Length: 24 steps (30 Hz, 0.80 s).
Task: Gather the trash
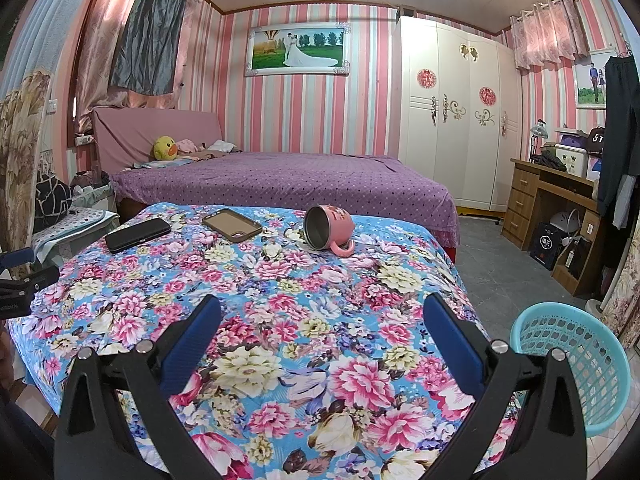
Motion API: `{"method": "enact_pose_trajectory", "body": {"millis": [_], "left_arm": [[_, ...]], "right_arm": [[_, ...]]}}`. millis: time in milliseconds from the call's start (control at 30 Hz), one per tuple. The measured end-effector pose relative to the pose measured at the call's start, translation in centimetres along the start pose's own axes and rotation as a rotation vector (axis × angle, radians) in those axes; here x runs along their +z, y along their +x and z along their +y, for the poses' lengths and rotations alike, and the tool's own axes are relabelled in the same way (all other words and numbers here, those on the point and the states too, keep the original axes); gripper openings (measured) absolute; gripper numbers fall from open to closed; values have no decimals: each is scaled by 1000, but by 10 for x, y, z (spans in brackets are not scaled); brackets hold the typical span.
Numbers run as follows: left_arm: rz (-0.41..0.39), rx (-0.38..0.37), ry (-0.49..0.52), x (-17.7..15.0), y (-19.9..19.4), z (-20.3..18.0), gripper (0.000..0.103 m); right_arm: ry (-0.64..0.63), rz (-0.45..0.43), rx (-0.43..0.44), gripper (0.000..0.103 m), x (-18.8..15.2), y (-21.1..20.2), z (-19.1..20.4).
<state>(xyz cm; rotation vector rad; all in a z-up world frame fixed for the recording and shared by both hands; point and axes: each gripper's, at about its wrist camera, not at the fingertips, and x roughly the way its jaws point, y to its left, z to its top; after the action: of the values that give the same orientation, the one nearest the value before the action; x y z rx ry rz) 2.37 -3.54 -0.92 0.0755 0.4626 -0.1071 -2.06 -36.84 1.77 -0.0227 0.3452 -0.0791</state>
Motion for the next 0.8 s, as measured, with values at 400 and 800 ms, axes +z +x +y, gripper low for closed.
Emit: {"method": "enact_pose_trajectory", "body": {"millis": [400, 800], "left_arm": [[-1, -3, 0, 0, 0, 0, 98], [25, 2, -27, 1, 5, 5, 98]], "right_arm": [[0, 2, 0, 99, 0, 0, 0], [0, 3, 0, 99, -1, 0, 0]]}}
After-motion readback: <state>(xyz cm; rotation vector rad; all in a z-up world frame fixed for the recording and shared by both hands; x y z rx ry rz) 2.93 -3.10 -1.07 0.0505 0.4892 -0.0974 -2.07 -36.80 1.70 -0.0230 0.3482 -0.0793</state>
